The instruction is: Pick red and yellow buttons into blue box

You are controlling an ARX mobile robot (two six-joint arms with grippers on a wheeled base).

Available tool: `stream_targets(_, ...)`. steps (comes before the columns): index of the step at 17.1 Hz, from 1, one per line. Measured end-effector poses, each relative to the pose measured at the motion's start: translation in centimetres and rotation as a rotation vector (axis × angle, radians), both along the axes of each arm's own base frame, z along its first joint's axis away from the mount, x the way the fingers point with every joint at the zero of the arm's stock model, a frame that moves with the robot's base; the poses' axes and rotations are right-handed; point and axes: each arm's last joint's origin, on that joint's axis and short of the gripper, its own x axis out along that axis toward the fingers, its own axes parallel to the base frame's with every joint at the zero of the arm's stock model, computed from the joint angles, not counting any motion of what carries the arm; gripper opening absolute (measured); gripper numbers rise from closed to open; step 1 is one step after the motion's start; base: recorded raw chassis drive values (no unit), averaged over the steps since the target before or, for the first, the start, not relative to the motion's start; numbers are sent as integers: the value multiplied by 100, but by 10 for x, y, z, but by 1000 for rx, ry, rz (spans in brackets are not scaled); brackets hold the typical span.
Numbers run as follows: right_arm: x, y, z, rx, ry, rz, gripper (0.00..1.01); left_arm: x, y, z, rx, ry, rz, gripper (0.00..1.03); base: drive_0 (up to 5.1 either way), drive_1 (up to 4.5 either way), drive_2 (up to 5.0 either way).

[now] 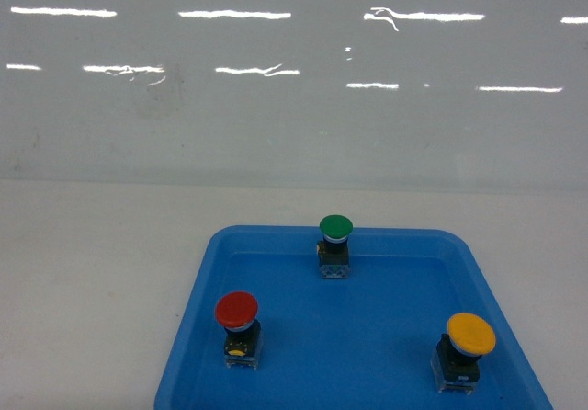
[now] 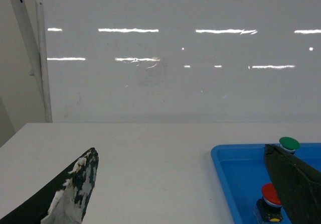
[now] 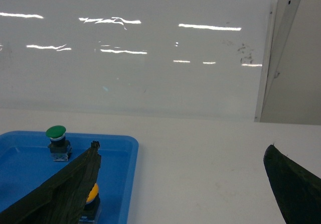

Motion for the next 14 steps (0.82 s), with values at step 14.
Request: stream_targets(14,0,0,0,0,0,0,98,0,0,0,0,-2,0,98,0,0,0)
